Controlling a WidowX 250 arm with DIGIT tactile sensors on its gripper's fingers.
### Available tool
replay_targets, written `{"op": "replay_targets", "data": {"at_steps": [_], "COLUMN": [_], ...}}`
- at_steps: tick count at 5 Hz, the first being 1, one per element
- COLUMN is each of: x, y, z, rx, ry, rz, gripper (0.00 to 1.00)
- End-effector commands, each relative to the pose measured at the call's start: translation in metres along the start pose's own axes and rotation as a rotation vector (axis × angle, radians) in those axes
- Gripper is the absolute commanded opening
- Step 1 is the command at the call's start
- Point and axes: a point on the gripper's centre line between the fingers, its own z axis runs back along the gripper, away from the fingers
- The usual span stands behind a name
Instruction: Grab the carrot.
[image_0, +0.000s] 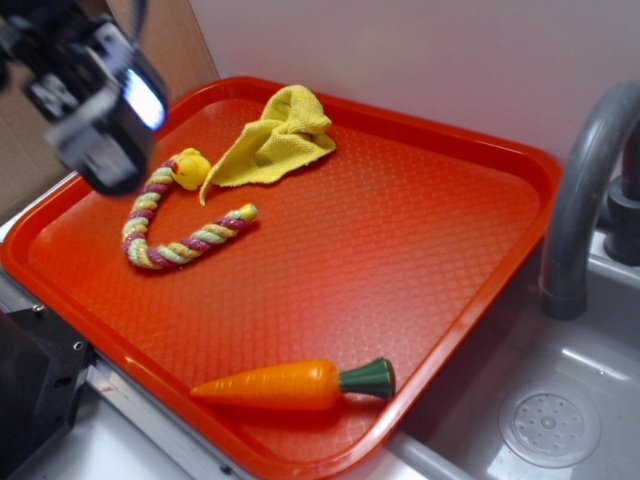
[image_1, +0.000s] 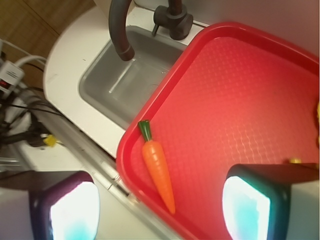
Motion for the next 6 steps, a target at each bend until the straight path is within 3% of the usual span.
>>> {"op": "replay_targets", "data": {"at_steps": [1, 2, 6], "x": [-0.003, -0.009, -0.029], "y": [-0.029, -0.027, 0.002], "z": [-0.051, -0.070, -0.128], "rx": [0.102, 0.163, 0.226], "ry": [0.086, 0.129, 0.262], "rz": [-0.107, -0.129, -0.080], "gripper": [1.00, 1.00, 1.00]}}
